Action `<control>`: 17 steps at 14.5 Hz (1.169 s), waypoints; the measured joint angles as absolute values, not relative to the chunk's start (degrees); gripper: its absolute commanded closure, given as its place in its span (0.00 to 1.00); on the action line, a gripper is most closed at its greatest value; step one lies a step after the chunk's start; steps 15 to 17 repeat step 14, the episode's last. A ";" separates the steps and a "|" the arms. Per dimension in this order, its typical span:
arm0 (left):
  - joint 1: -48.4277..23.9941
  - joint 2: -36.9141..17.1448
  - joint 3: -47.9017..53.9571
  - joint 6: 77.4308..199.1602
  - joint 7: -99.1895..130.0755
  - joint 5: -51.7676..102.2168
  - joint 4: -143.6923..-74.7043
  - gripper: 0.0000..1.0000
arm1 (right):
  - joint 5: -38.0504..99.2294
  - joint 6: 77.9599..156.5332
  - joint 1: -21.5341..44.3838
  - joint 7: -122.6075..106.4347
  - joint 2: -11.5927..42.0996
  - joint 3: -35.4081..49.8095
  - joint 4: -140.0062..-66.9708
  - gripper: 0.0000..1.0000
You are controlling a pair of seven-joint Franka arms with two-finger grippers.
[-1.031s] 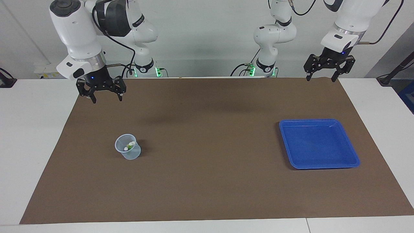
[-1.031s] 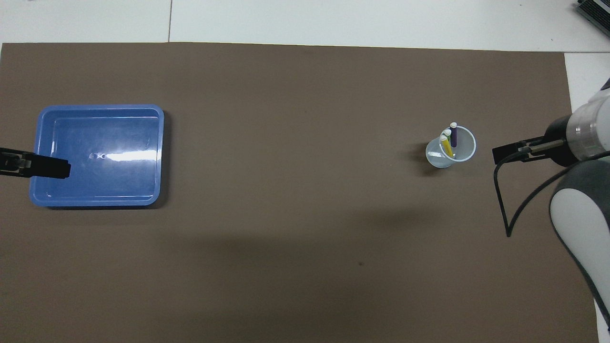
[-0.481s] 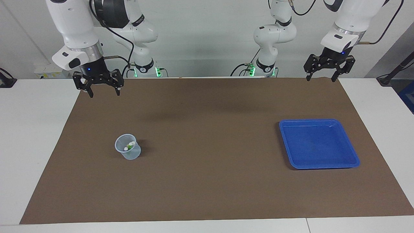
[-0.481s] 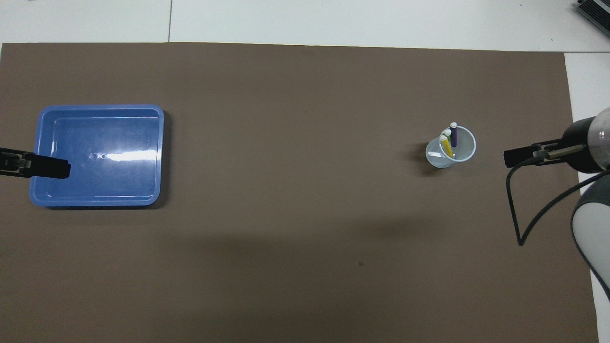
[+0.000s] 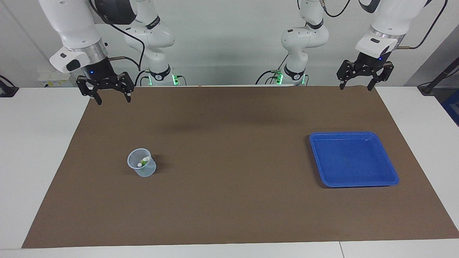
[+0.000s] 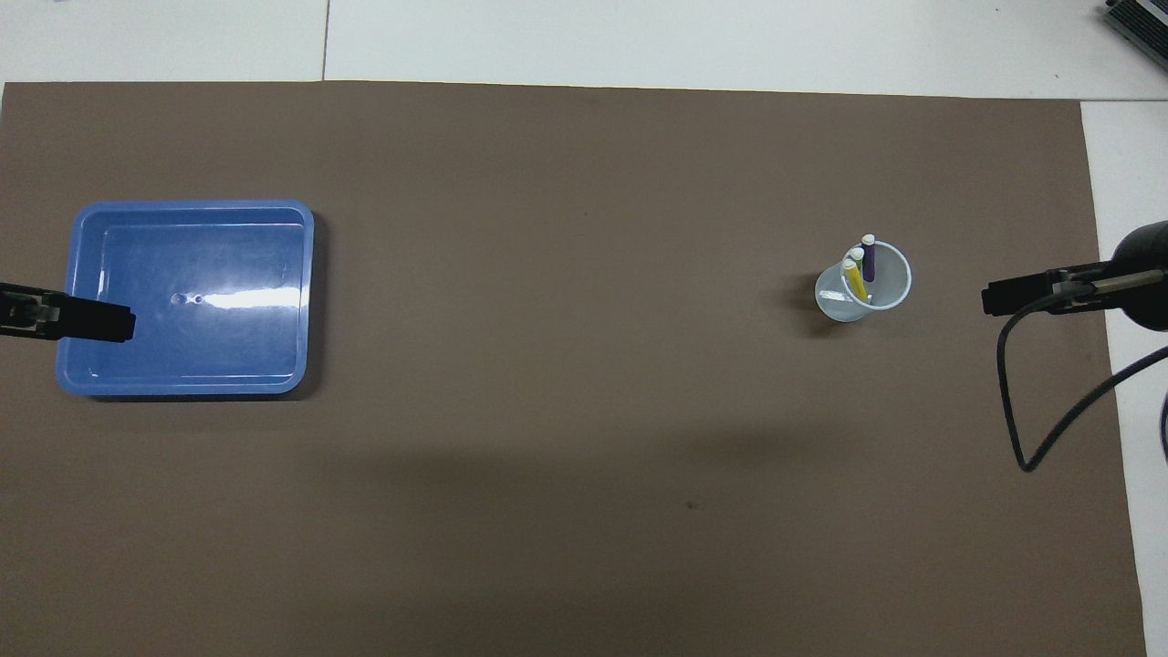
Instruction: Transfer and insert pens with both arms
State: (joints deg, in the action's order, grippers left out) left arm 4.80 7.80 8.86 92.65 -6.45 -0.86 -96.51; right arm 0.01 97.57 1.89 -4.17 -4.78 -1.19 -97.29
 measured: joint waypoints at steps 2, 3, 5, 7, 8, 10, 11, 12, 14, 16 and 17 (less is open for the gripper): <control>4.80 7.80 8.86 92.65 -6.45 -0.86 -96.51 0.00 | 0.02 96.08 1.89 -4.17 -4.76 -1.19 -96.68 0.00; 4.80 7.80 8.86 92.65 -6.45 -0.86 -96.51 0.00 | 0.02 95.03 1.89 -4.17 -4.75 -1.19 -96.30 0.00; 4.80 7.80 8.86 92.65 -6.45 -0.86 -96.51 0.00 | 0.07 92.93 1.89 -4.17 -4.69 -1.19 -95.58 0.00; 4.80 7.80 8.86 92.65 -6.45 -0.86 -96.51 0.00 | 0.17 90.77 1.89 -4.17 -4.53 -1.19 -94.53 0.00; 4.80 7.80 8.86 92.65 -6.45 -0.86 -96.51 0.00 | 0.21 89.81 1.89 -4.17 -4.45 -1.19 -94.07 0.00; 4.80 7.80 8.86 92.65 -6.45 -0.86 -96.51 0.00 | 0.28 88.91 1.89 -4.17 -4.33 -1.19 -93.65 0.00; 4.80 7.80 8.86 92.65 -6.45 -0.86 -96.51 0.00 | 0.30 88.87 1.89 -4.17 -4.25 -1.19 -93.56 0.00; 4.80 7.80 8.86 92.64 -6.45 -0.86 -96.51 0.00 | 0.31 88.87 1.89 -4.17 -4.13 -1.19 -93.46 0.00; 4.80 7.80 8.86 92.64 -6.45 -0.86 -96.51 0.00 | 0.32 88.87 1.90 -4.17 -3.97 -1.17 -93.33 0.00; 4.80 7.80 8.86 92.64 -6.45 -0.86 -96.51 0.00 | 0.32 88.87 1.90 -4.17 -3.97 -1.17 -93.33 0.00; 4.80 7.80 8.86 92.64 -6.45 -0.86 -96.51 0.00 | 0.32 88.87 1.90 -4.17 -3.97 -1.17 -93.33 0.00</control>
